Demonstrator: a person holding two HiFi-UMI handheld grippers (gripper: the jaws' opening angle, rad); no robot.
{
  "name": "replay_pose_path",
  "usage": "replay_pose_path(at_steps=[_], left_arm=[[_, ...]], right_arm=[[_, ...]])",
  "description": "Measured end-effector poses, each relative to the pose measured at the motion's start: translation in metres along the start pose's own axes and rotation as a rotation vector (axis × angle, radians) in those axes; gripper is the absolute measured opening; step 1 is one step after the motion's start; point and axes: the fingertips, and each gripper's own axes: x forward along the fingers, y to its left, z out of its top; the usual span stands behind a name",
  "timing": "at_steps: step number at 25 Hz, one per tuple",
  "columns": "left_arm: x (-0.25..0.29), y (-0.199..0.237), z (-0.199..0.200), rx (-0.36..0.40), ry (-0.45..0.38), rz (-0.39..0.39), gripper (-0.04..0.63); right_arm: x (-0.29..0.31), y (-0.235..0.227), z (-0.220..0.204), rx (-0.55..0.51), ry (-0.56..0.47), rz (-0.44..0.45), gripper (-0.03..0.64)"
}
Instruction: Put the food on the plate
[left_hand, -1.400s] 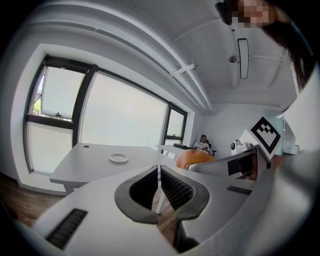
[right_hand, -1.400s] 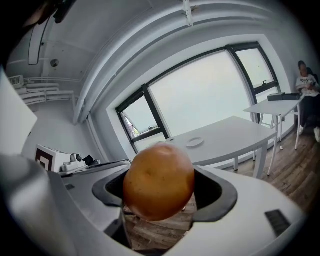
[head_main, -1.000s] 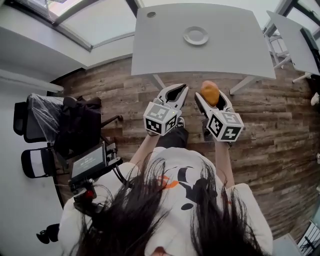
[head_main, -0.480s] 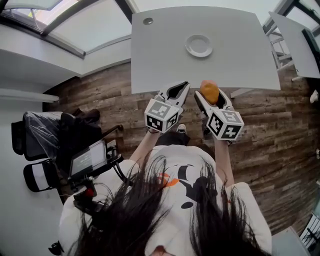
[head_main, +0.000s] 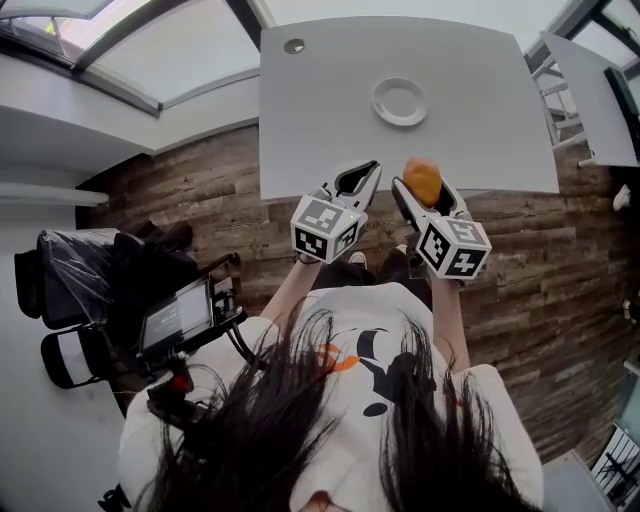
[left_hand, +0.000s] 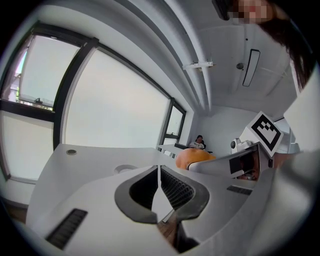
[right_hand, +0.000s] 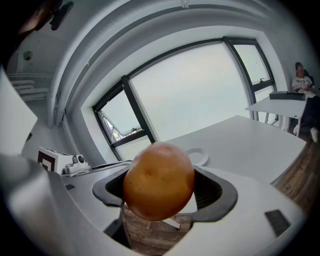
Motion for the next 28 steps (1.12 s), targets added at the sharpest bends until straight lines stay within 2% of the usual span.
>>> replay_pose_path(at_steps=[7, 12, 16, 28], left_arm=[[0.02, 0.018, 0.007, -0.014, -0.009, 0.028, 0.006], [0.037, 0.039, 0.02, 0.04, -0.009, 0.08, 0.006], [0.056, 0.056, 0.029, -0.012, -0.018, 0.11, 0.006], [0.11, 0.1, 0.045, -0.082, -0.014, 0.216, 0.006]], right_arm=[[0.024, -0.011, 0.012, -0.023, 0.024, 0.021, 0.371], [0.051, -0.022, 0.033, -0.045, 0.027, 0.05, 0.371], [0.077, -0.037, 0.049, -0.057, 0.05, 0.075, 0.371], [0.151, -0.092, 0.079, -0.089, 0.142, 0.118, 0.371]])
